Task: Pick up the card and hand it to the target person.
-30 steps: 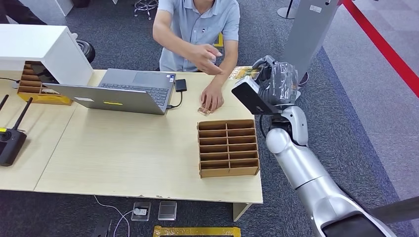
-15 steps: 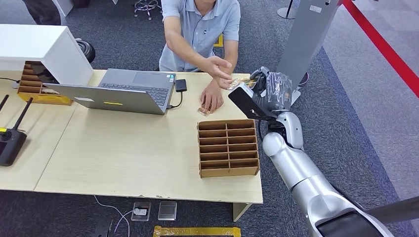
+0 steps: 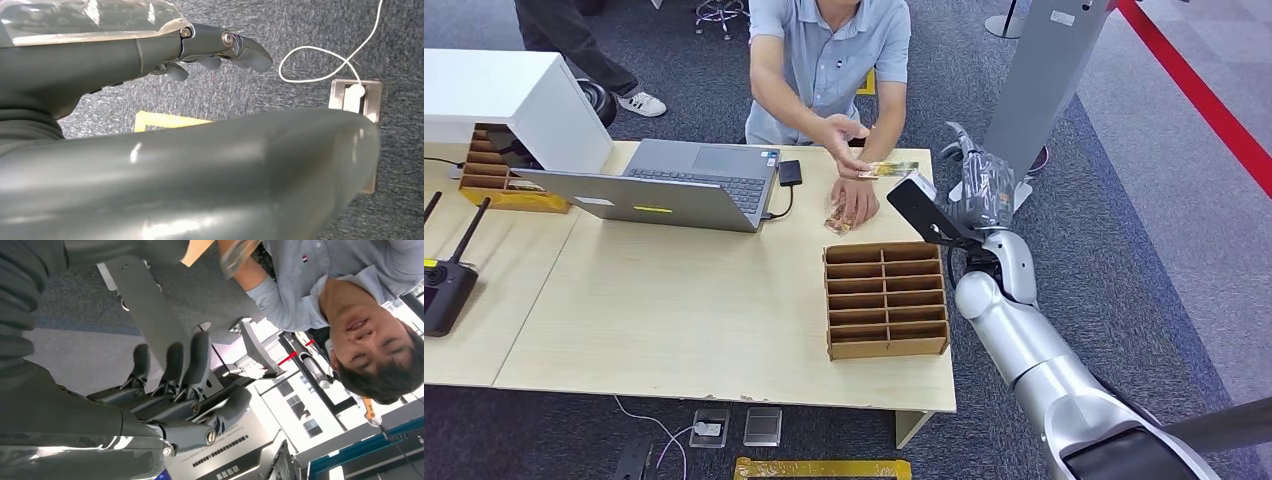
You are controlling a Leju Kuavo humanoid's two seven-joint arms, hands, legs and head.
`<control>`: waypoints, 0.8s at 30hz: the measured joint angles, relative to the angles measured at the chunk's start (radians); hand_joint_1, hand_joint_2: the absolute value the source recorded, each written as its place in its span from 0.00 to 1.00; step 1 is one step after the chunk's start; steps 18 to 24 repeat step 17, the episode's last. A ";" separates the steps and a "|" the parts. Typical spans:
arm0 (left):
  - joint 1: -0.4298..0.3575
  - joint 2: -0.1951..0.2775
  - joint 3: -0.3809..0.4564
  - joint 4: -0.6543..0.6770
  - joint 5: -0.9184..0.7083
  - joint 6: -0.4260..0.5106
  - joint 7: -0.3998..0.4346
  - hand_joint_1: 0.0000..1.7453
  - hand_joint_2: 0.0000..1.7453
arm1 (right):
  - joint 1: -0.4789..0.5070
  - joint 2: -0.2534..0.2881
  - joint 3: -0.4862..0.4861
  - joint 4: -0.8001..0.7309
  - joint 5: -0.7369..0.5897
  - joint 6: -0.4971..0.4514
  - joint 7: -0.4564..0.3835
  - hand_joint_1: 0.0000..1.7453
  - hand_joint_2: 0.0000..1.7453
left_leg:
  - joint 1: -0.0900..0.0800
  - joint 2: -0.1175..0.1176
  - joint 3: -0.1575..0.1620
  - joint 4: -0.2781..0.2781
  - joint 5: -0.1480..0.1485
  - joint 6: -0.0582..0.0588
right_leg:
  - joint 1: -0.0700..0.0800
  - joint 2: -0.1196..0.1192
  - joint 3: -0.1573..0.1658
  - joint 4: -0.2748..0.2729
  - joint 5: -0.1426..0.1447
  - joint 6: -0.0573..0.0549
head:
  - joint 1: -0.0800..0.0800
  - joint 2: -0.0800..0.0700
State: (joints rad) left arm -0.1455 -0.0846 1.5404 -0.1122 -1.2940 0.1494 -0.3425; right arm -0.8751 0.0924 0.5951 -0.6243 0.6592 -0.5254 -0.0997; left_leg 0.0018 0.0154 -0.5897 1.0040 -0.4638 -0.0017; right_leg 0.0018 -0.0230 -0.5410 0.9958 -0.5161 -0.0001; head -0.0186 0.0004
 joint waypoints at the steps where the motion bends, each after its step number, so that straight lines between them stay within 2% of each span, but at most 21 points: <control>1: 0.000 0.000 0.000 0.000 0.000 0.001 0.002 0.00 0.00 | 0.000 0.001 0.000 0.001 0.000 0.000 0.000 0.00 1.00 | 0.000 0.000 0.000 0.000 0.000 0.000 | 0.000 0.000 0.000 0.000 0.000 0.000 | 0.000 0.000; 11: 0.000 0.000 0.000 0.000 0.015 0.013 0.010 0.00 0.00 | 0.003 0.003 0.000 0.004 -0.050 0.011 -0.022 0.00 1.00 | 0.000 0.000 0.000 0.000 0.000 0.000 | 0.000 0.000 0.000 0.000 0.000 0.000 | 0.000 0.000; 17: 0.000 -0.001 0.000 0.000 0.044 0.022 0.017 0.00 0.00 | 0.060 0.000 -0.020 -0.046 -0.250 0.098 -0.083 0.00 1.00 | 0.000 0.000 0.000 0.000 0.000 0.000 | 0.000 0.000 0.000 0.000 0.000 0.000 | 0.000 0.000; 24: 0.000 -0.001 0.000 0.000 0.044 0.022 0.017 0.00 0.00 | 0.060 0.000 -0.020 -0.046 -0.250 0.098 -0.083 0.00 1.00 | 0.000 0.000 0.000 0.000 0.000 0.000 | 0.000 0.000 0.000 0.000 0.000 0.000 | 0.000 0.000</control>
